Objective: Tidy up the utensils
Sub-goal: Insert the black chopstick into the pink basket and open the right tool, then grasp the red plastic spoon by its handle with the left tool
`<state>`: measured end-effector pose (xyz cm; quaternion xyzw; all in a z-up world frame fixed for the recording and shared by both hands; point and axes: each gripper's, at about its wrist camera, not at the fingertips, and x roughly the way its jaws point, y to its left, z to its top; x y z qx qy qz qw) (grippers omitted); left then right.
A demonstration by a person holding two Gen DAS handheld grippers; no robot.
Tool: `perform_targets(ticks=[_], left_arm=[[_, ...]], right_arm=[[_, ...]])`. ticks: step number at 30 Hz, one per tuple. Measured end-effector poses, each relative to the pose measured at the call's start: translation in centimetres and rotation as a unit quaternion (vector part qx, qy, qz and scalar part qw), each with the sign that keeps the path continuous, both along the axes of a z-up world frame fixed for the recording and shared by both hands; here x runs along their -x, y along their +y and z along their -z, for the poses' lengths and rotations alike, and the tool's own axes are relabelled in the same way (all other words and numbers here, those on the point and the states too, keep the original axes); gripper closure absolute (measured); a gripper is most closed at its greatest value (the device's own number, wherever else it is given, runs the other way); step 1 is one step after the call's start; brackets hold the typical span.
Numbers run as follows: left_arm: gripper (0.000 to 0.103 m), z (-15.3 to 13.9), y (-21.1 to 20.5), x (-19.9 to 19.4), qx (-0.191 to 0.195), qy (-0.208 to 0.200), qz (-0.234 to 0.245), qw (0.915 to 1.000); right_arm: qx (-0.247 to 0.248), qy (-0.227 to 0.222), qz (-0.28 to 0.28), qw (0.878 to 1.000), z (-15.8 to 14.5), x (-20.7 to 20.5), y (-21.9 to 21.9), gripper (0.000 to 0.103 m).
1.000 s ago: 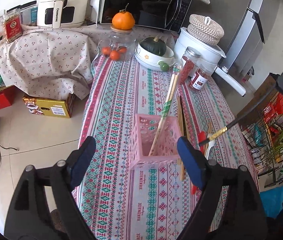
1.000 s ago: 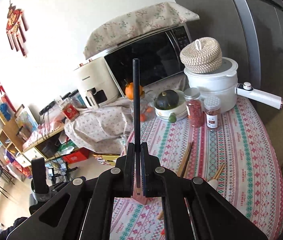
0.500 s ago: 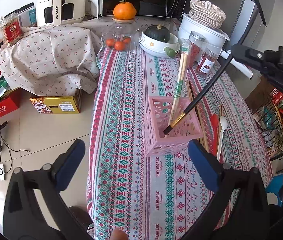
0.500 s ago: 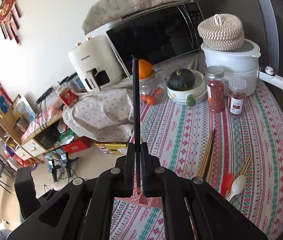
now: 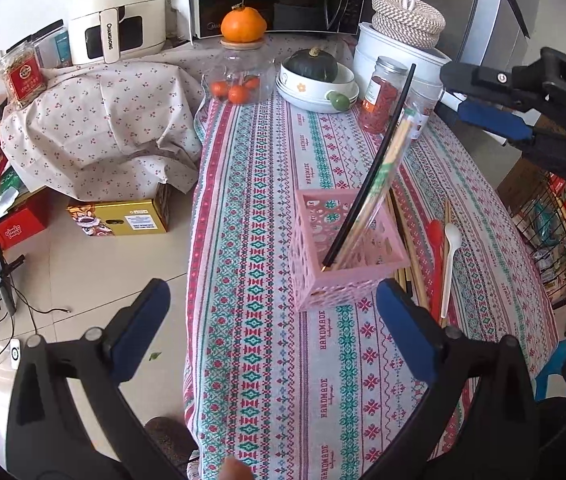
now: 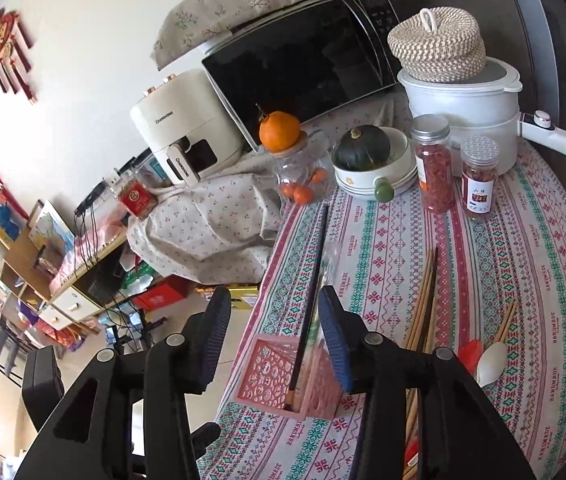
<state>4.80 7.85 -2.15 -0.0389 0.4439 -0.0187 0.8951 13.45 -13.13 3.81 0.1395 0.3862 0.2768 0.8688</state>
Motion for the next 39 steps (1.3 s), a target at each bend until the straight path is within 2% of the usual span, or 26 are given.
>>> perform_targets(ticks=[6, 9, 17, 21, 24, 26, 29, 31, 34, 37, 39], left_arm=[[0.001, -0.6, -2.2, 0.2, -0.010, 0.000, 0.030, 0.9995], [0.001, -0.6, -3.7, 0.1, -0.012, 0.006, 0.049, 0.9987], [0.001, -1.1, -9.4, -0.5, -0.035, 0.012, 0.102, 0.9941], [0.001, -0.8, -12.2, -1.4, -0.036, 0.025, 0.120, 0.9918], [0.001, -0.4, -13.7, -2.8, -0.023, 0.040, 0.113, 0.9925], [0.003, 0.1, -14.4, -3.9, 0.002, 0.056, 0.107, 0.9928], [0.017, 1.6, -15.6, -5.8, 0.023, 0.079, 0.108, 0.9907], [0.036, 2.9, -16.7, -7.1, 0.020, 0.091, 0.110, 0.9896], [0.053, 5.3, -17.9, -8.9, 0.024, 0.117, 0.117, 0.9859], [0.063, 7.1, -18.9, -10.2, 0.027, 0.141, 0.127, 0.9815], [0.065, 8.0, -19.6, -10.7, 0.017, 0.152, 0.131, 0.9796]], right_arm=[[0.022, -0.005, 0.035, 0.999, -0.5, 0.6, -4.7, 0.040], [0.044, 0.004, 0.059, 0.997, 0.1, 0.6, -7.2, 0.038], [0.114, 0.070, 0.113, 0.985, 3.4, 0.7, -13.4, 0.038], [0.135, 0.106, 0.132, 0.976, 5.1, 0.7, -16.2, 0.038], [0.142, 0.127, 0.145, 0.971, 6.1, 0.7, -18.1, 0.038], [0.141, 0.138, 0.151, 0.969, 6.7, 0.7, -19.2, 0.038], [0.141, 0.152, 0.155, 0.966, 7.4, 0.6, -20.4, 0.038], [0.143, 0.157, 0.155, 0.965, 7.7, 0.6, -20.9, 0.038], [0.146, 0.163, 0.155, 0.963, 8.1, 0.5, -21.6, 0.038], [0.146, 0.170, 0.151, 0.963, 8.6, 0.3, -21.9, 0.038], [0.148, 0.171, 0.149, 0.963, 8.7, 0.1, -22.1, 0.038]])
